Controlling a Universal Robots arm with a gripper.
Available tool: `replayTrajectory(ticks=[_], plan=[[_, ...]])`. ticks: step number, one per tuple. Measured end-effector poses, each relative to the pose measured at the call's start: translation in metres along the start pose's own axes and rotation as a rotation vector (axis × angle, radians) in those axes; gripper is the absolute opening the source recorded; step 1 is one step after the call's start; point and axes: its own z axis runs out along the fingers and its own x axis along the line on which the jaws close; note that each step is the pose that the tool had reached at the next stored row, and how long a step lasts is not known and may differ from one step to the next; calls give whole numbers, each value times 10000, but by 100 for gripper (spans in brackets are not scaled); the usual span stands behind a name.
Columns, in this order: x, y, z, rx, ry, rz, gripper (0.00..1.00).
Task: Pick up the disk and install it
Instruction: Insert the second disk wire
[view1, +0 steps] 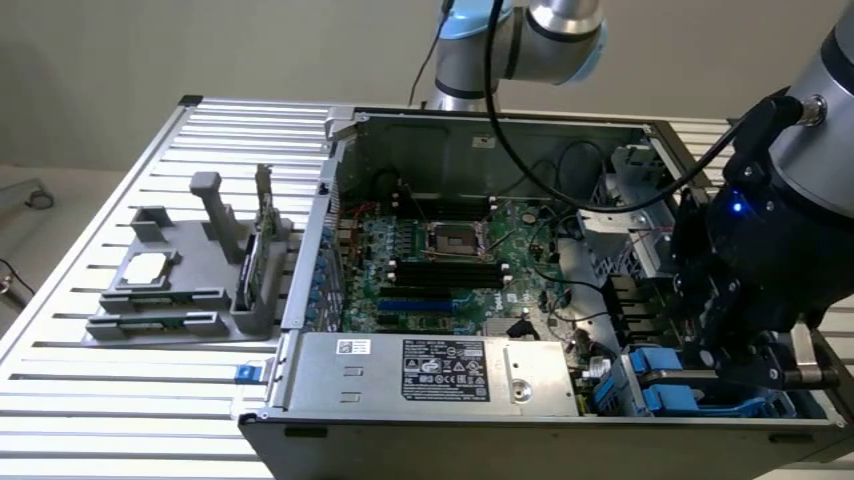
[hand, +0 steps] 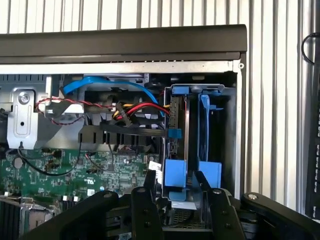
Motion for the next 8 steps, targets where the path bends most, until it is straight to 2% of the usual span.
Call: replayTrajectory(ticks=[2, 4, 5, 6, 7, 8], plan=[[0, -3, -3, -1, 15, 3, 43], [2, -3, -2, -3, 21, 2, 34], [1, -3, -3, -3, 20, 2, 34], [1, -3, -3, -4, 20, 2, 22], [1, -3, -3, -3, 19, 2, 22], [1, -3, -3, -4, 20, 3, 16]])
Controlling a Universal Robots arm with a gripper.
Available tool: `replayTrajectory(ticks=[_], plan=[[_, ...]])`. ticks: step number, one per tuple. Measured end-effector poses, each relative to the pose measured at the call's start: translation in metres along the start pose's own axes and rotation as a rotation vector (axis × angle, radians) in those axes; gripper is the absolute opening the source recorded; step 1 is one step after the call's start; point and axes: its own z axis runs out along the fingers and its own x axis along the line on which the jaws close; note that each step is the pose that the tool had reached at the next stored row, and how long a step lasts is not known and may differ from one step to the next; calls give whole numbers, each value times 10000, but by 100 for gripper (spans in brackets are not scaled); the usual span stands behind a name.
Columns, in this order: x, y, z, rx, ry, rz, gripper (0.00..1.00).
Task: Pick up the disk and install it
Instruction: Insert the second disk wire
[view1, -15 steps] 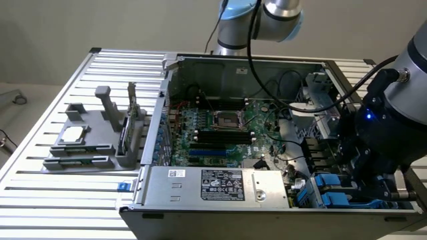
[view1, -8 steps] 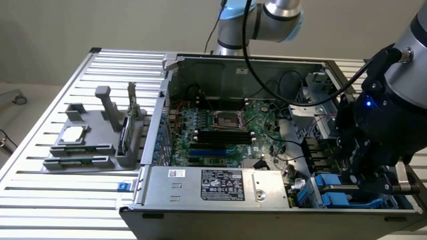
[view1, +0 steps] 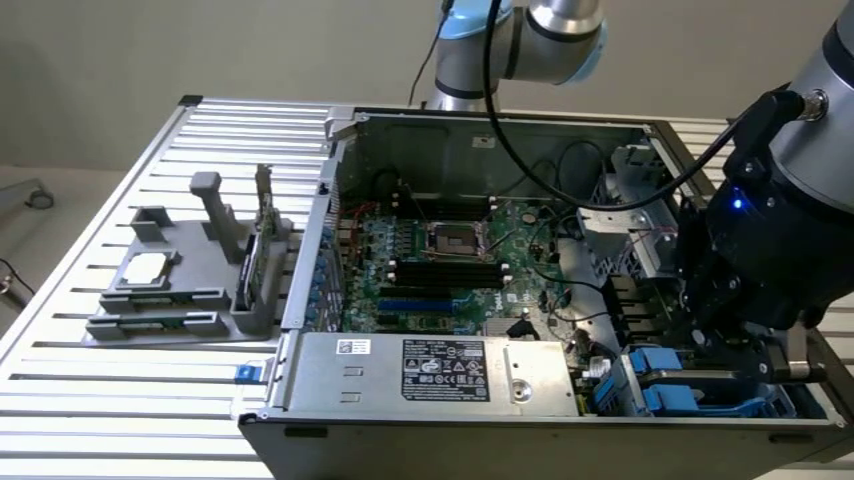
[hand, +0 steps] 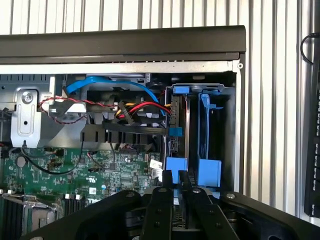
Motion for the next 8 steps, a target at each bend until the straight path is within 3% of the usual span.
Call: replayTrajectory(ticks=[1, 8], plan=[[0, 0, -1, 0, -2, 0, 11], [0, 0, 0, 0, -1, 0, 11]])
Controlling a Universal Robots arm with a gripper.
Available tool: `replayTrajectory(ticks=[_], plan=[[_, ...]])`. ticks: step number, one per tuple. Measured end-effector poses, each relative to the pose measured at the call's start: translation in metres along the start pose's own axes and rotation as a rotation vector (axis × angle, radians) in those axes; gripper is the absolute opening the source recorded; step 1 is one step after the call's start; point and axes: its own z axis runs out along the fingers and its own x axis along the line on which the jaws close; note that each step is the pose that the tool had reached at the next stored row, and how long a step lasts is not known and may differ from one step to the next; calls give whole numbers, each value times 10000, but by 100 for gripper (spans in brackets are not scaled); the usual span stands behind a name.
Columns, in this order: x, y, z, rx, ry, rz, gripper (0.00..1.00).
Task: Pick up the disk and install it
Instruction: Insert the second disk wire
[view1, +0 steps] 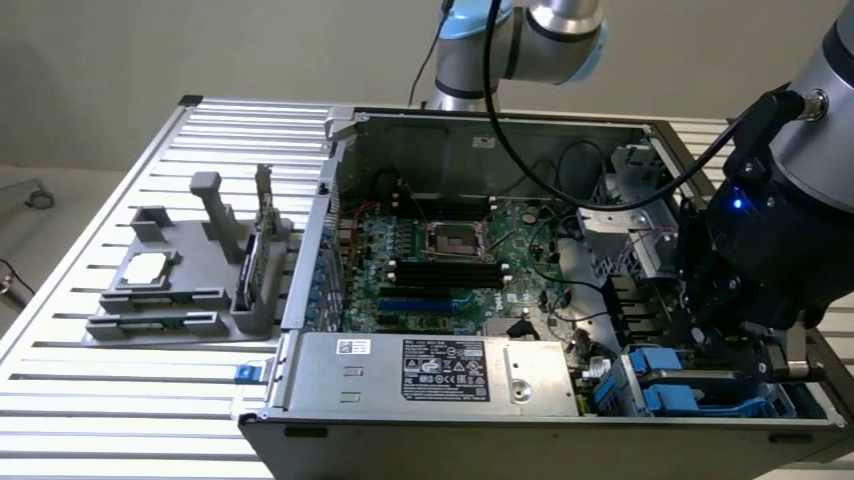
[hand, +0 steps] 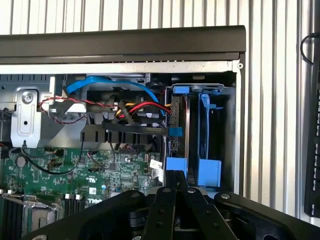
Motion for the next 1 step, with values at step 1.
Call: replayTrajectory(ticks=[1], plan=[[0, 0, 0, 0, 0, 0, 11]])
